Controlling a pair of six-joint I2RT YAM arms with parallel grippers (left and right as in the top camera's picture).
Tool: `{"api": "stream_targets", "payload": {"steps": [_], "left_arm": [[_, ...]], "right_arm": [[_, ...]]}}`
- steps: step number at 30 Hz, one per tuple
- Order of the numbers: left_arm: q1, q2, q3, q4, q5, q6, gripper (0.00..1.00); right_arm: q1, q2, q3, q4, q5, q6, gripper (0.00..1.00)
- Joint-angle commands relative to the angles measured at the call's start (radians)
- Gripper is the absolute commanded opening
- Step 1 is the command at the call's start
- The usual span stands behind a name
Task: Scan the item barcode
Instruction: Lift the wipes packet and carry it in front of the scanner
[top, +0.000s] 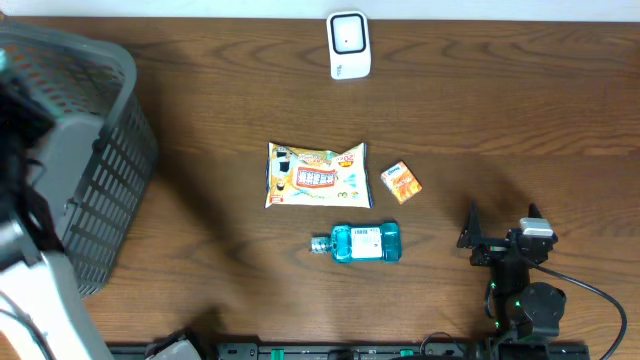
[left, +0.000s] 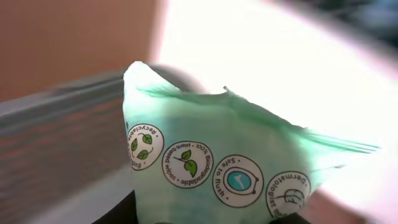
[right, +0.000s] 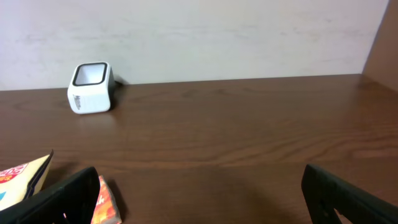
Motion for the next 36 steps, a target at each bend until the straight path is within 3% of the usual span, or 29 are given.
{"api": "stream_targets", "payload": {"steps": [1,8,16,26,36], "left_arm": [[-0.123,-0.038,0.003,-0.008,0.317,-0.107,0.41],[-0.583,-0.015,-0.023,-0.059,0.352,-0.031,0.41],[-0.986,0.207,-0.030,0.035,0.082,-0.024,0.41],[-1.226,0.620,-0.030,0.462,0.074,-0.047,0.41],[-1.329,0.884,-0.030,0.632,0.007,-0.047,0.41]], "right_arm": [[0.001,-0.005,-0.002,-0.004,0.009,-0.012,0.99],[0.001,-0.005,-0.002,-0.004,0.009,-0.012,0.99],[0.001,-0.005,-0.002,-0.004,0.009,-0.012,0.99],[0.001,-0.005,-0.002,-0.004,0.009,-0.012,0.99],[0.001,-0.005,-0.002,-0.004,0.009,-0.012,0.99]]}}
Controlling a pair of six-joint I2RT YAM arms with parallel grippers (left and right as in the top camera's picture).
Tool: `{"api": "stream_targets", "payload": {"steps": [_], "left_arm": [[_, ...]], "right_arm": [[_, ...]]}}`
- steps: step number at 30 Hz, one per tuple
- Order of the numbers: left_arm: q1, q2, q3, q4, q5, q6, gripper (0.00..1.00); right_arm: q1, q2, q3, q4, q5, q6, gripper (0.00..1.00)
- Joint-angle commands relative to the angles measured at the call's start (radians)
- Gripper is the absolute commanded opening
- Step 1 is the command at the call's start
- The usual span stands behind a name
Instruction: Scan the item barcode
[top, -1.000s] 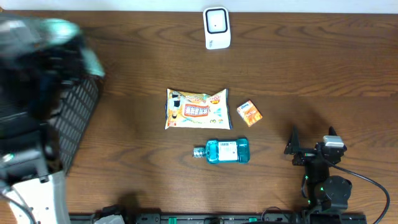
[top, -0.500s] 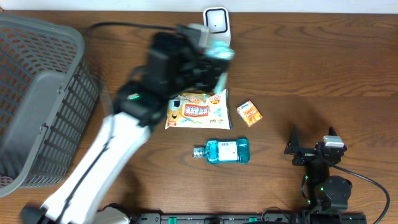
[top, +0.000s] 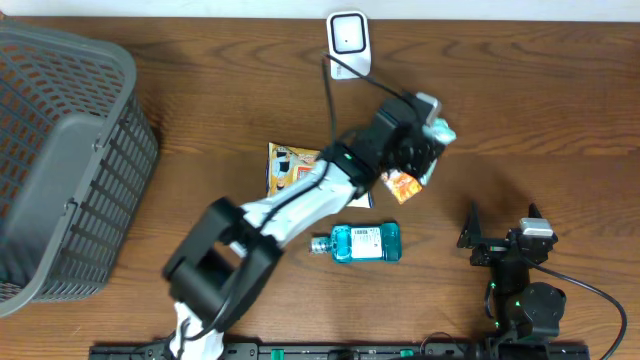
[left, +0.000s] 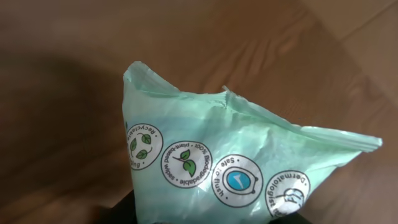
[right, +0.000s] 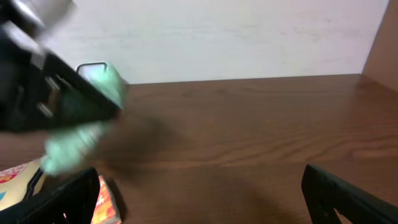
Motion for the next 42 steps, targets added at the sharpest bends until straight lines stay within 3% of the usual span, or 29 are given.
{"api": "stream_targets", "payload": {"steps": [1,3,7,11,15,18,24,34,42], "left_arm": [[-0.019,0.042,-0.004,0.035,-0.041,-0.011,0.41],[-0.029,0.068,-0.004,0.046,-0.081,-0.047,0.42],[-0.031,0.087,-0.004,0.057,-0.101,-0.083,0.64],[-0.031,0.082,-0.003,0.064,-0.101,-0.083,0.70],[-0.026,0.040,-0.002,0.055,-0.101,-0.062,0.70],[-0.003,-0.038,-0.001,0.015,-0.114,0.035,0.72],[0.112,-0.287,0.000,-0.142,-0.326,0.198,0.76],[0.302,-0.668,0.014,-0.172,-0.347,0.477,0.81],[0.389,-0.799,0.015,-0.246,-0.640,0.732,0.86]], "right_arm": [[0.001,-0.005,-0.002,-0.004,0.009,-0.012,0.99],[0.001,-0.005,-0.002,-0.004,0.009,-0.012,0.99],[0.001,-0.005,-0.002,-0.004,0.009,-0.012,0.99],[0.001,-0.005,-0.002,-0.004,0.009,-0.012,0.99],[0.001,-0.005,-0.002,-0.004,0.009,-0.012,0.99],[0.001,-0.005,-0.002,-0.004,0.009,-0.012,0.99],[0.001,-0.005,-0.002,-0.004,0.009,-0.012,0.99],[0.001,-0.005,-0.002,-0.004,0.009,-0.012,0.99],[0.001,-0.005,-0.002,-0.004,0.009,-0.012,0.99]]}}
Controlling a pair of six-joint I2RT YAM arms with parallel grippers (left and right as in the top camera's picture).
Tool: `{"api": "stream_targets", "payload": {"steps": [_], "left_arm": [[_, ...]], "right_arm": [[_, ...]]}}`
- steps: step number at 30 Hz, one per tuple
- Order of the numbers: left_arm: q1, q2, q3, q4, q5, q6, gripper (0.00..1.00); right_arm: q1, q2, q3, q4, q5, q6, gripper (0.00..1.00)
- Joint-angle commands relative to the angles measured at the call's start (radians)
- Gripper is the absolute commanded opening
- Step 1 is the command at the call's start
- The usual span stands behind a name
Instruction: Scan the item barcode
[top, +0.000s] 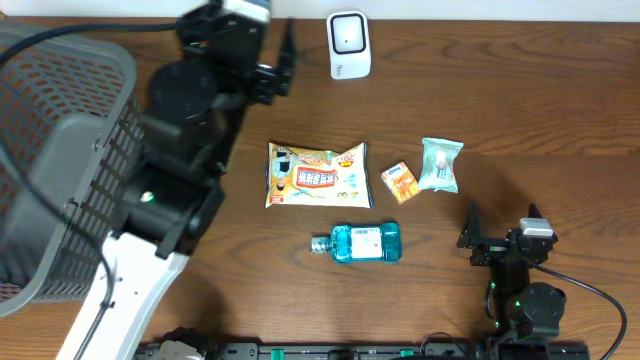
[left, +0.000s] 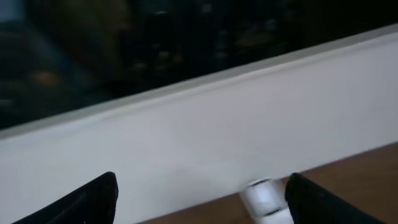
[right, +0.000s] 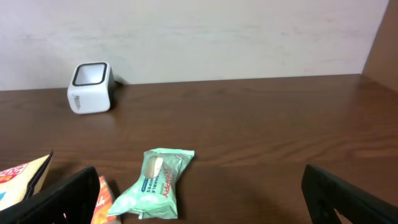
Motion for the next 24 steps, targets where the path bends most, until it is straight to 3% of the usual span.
{"api": "stream_targets", "payload": {"steps": [1,3,4,16,17,18,21,24], "left_arm": [[0.024,-0.023,0.018,-0.050,-0.208,0.203,0.86],[0.028,-0.024,0.016,-0.134,-0.309,0.275,0.87],[0.037,-0.035,0.005,-0.124,-0.294,0.308,0.87],[0.049,-0.216,-0.001,-0.174,-0.286,0.311,0.88],[0.053,-0.245,-0.001,-0.180,-0.286,0.308,0.89],[0.057,-0.270,-0.001,-0.184,-0.286,0.299,0.98],[0.086,-0.358,-0.011,-0.185,-0.281,0.237,0.98],[0.143,-0.445,-0.021,-0.224,-0.172,0.190,0.98]], "right_arm": [[0.001,-0.005,-0.002,-0.004,0.009,-0.012,0.99],[0.001,-0.005,-0.002,-0.004,0.009,-0.012,0.99],[0.001,-0.005,-0.002,-0.004,0.009,-0.012,0.99],[0.001,-0.005,-0.002,-0.004,0.009,-0.012,0.99],[0.001,-0.005,-0.002,-0.004,0.009,-0.012,0.99],[0.001,-0.005,-0.002,-0.004,0.009,-0.012,0.99],[0.001,-0.005,-0.002,-0.004,0.009,-0.012,0.99],[0.001,-0.005,-0.002,-0.004,0.009,-0.012,0.99]]}}
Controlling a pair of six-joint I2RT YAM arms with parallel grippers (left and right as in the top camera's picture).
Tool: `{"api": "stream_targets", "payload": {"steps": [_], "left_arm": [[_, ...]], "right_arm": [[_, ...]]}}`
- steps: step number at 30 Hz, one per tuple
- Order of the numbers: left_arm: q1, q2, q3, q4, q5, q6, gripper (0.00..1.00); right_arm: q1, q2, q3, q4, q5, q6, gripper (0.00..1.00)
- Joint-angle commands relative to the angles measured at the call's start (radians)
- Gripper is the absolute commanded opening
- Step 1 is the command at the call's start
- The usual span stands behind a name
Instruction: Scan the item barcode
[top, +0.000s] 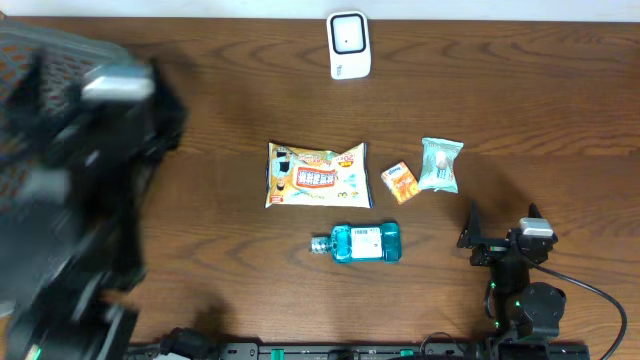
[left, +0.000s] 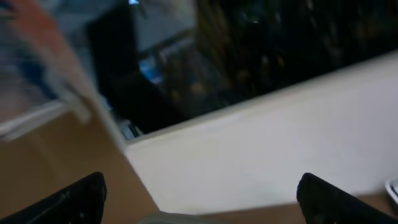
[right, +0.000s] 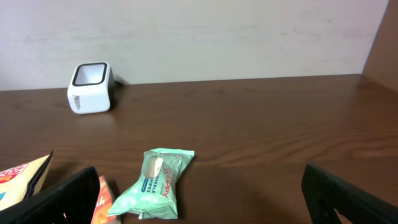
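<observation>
The white barcode scanner (top: 348, 45) stands at the table's back edge. In front of it lie a snack bag (top: 317, 174), a small orange box (top: 401, 182), a green wipes pack (top: 440, 164) and a blue bottle (top: 360, 242). My left arm (top: 90, 190) is a blur at the far left. Its gripper (left: 202, 205) is open and empty, facing a wall. My right gripper (top: 503, 228) rests open near the front right. The wipes pack (right: 155, 183) lies just ahead of it, untouched.
The grey basket at the far left is hidden behind the blurred left arm. The right wrist view shows the scanner (right: 91, 87) at the back left by the wall. The orange box (right: 102, 202) sits beside that gripper's left finger.
My left arm has gone from the back of the table beside the scanner to the far left, where it shows blurred. The items and the right arm have not moved.
My left gripper first held the green wipes pack over the basket. Then it held the pack above the table near the orange box. After that the pack lay right of the box and the gripper was open, up near the scanner. Now the arm is at the far left.
</observation>
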Motion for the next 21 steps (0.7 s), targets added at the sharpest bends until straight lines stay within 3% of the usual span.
{"api": "stream_targets", "payload": {"steps": [1,9,21], "left_arm": [[0.079,-0.115,-0.020,-0.057,0.147,-0.078,0.98],[0.302,-0.331,-0.047,-0.168,0.500,-0.080,0.98],[0.307,-0.638,-0.063,-0.188,0.529,-0.080,0.98]], "right_arm": [[0.001,-0.005,-0.002,-0.004,0.009,-0.012,0.99],[0.001,-0.005,-0.002,-0.004,0.009,-0.012,0.99],[0.001,-0.005,-0.002,-0.004,0.009,-0.012,0.99]]}}
